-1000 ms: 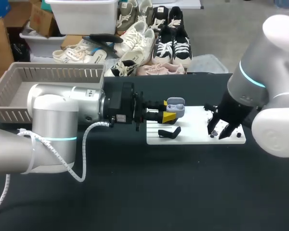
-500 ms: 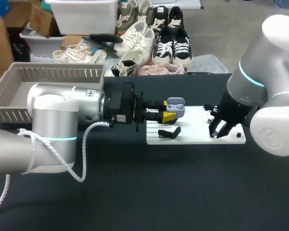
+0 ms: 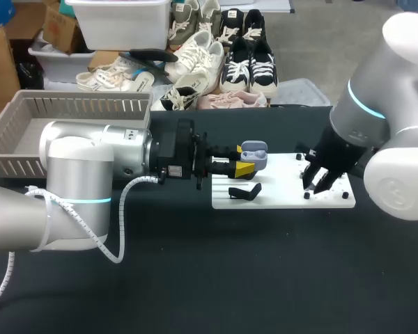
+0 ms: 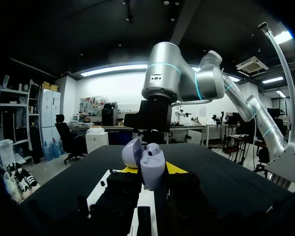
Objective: Pick up each earbud case from the left stands, insert the matching earbuds, close the lid, and place the case in the box.
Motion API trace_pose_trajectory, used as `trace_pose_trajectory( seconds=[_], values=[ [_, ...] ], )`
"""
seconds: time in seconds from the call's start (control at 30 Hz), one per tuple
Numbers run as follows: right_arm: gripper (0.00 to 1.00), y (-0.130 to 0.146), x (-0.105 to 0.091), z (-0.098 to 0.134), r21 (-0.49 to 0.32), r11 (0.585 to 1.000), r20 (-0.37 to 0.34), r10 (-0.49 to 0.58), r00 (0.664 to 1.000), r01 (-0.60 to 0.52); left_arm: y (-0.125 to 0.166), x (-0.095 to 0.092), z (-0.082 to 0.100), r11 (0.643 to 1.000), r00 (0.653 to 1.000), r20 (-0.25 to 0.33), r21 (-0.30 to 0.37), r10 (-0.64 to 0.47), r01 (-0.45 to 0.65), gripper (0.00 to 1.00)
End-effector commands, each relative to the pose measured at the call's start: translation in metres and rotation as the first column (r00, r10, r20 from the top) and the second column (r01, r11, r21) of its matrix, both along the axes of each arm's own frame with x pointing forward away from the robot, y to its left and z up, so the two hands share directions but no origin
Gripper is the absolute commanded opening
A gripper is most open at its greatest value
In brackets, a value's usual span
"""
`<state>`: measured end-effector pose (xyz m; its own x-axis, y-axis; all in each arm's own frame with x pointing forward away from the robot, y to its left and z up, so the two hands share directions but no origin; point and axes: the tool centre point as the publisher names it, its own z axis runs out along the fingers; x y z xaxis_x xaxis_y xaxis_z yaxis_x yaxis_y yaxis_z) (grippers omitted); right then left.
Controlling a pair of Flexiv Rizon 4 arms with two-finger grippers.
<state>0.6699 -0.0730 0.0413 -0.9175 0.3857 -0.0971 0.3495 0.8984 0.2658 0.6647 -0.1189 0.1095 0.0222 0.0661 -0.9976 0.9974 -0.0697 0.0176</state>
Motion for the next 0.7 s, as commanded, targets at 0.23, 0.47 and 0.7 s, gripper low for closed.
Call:
trace_pose_trajectory(
  seconds=[0.23, 0.47, 0.7],
  values=[
    [0.0, -0.009, -0.018, 0.038, -0.001, 1.0, 0.02, 0.016, 1.0, -0.016, 0.0, 0.001, 0.0, 1.0, 1.0, 0.0, 0.0, -0.003, 0.003, 0.0],
    [0.0, -0.007, -0.024, 0.077, -0.006, 0.997, 0.005, 0.082, 0.997, -0.082, 0.0, 0.001, 0.0, 1.0, 1.0, 0.0, 0.0, -0.003, 0.003, 0.0],
    [0.0, 0.004, -0.037, 0.128, -0.019, 0.983, 0.005, 0.183, 0.983, -0.183, 0.0, 0.001, 0.0, 1.0, 1.0, 0.0, 0.0, -0.003, 0.003, 0.0]
  ],
)
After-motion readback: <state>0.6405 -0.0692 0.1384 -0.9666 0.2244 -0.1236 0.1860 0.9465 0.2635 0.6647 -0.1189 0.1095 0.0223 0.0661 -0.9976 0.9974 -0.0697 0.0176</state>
